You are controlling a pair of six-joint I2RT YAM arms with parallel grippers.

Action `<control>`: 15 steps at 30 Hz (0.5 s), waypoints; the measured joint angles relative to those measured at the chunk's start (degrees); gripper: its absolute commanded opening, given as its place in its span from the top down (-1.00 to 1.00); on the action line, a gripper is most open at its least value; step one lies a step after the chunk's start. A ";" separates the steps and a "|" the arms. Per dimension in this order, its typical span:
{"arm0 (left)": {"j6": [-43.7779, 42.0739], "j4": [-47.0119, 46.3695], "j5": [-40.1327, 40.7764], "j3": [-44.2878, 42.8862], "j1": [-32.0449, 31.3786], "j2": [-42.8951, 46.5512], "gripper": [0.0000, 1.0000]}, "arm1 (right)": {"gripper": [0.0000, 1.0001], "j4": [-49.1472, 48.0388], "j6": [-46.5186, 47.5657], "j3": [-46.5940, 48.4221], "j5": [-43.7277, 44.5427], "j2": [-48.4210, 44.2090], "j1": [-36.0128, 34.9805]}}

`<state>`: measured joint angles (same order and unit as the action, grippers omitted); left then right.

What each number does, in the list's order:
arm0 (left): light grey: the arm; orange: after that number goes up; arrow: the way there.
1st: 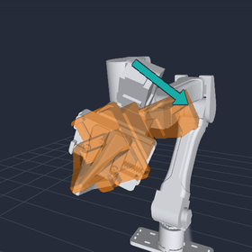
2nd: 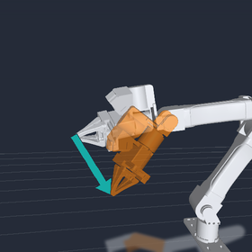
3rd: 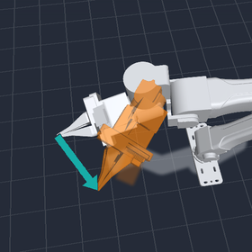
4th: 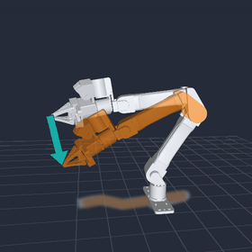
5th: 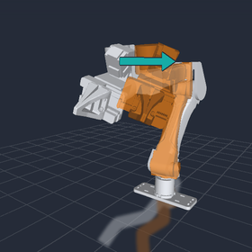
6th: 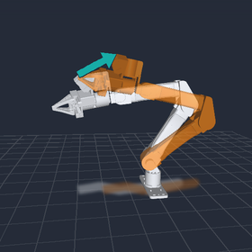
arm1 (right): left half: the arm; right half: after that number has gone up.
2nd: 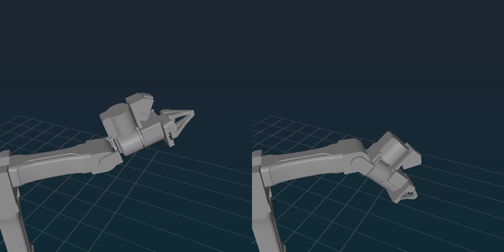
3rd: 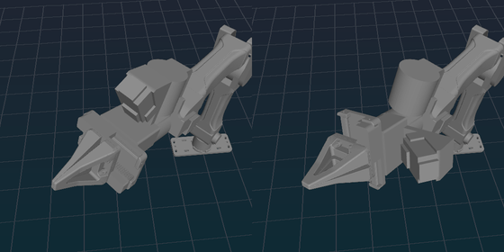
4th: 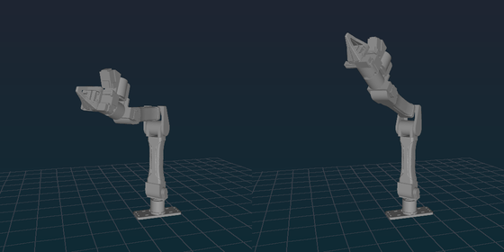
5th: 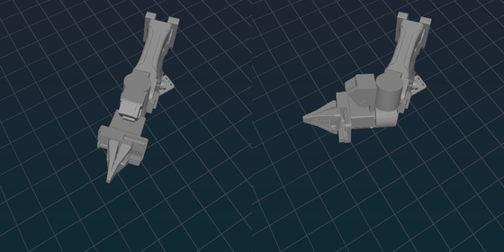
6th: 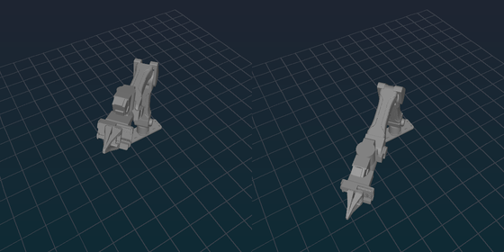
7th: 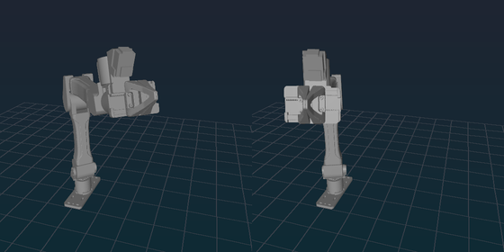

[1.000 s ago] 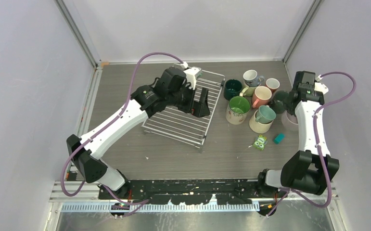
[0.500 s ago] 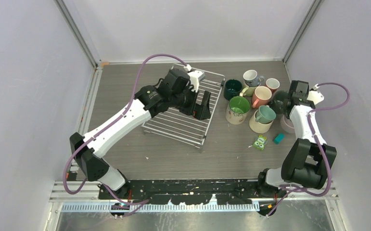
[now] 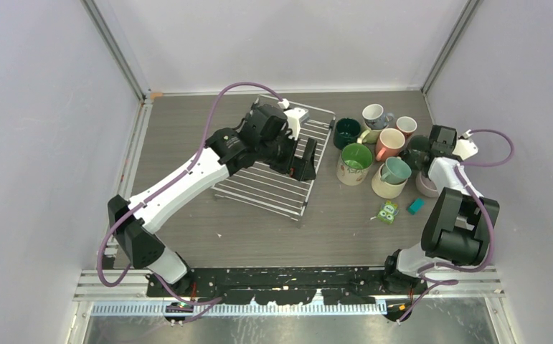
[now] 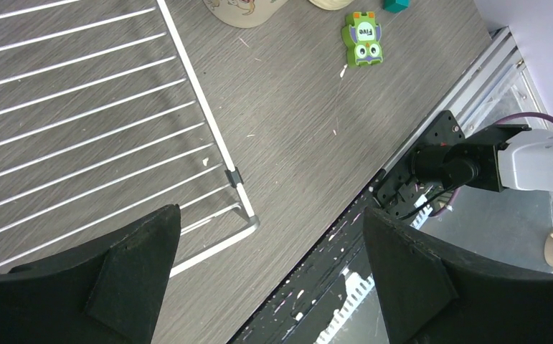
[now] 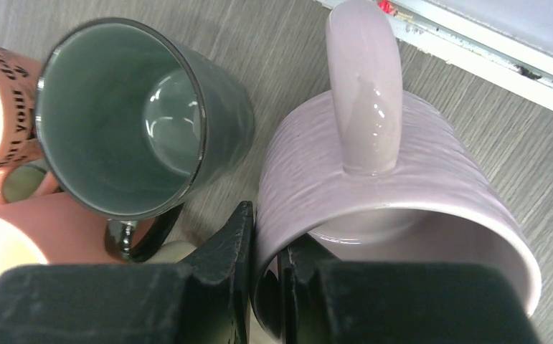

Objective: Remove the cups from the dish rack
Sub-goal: Place the cup at the corner of the board.

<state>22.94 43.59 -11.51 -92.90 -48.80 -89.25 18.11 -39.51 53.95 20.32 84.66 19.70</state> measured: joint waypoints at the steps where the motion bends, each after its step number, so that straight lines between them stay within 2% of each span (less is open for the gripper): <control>1: -0.07 0.00 0.00 0.00 0.00 -0.09 -0.99 | 0.99 -0.57 -0.07 -0.39 -0.13 0.59 0.04; 15: -0.72 -0.02 0.00 0.00 -0.22 -0.37 -0.99 | 0.99 2.60 -3.15 0.85 -2.08 4.20 0.31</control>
<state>22.22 43.57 -11.51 -92.90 -49.01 -89.62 20.71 -42.65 54.81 18.24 88.86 20.01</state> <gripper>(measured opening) 0.996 0.186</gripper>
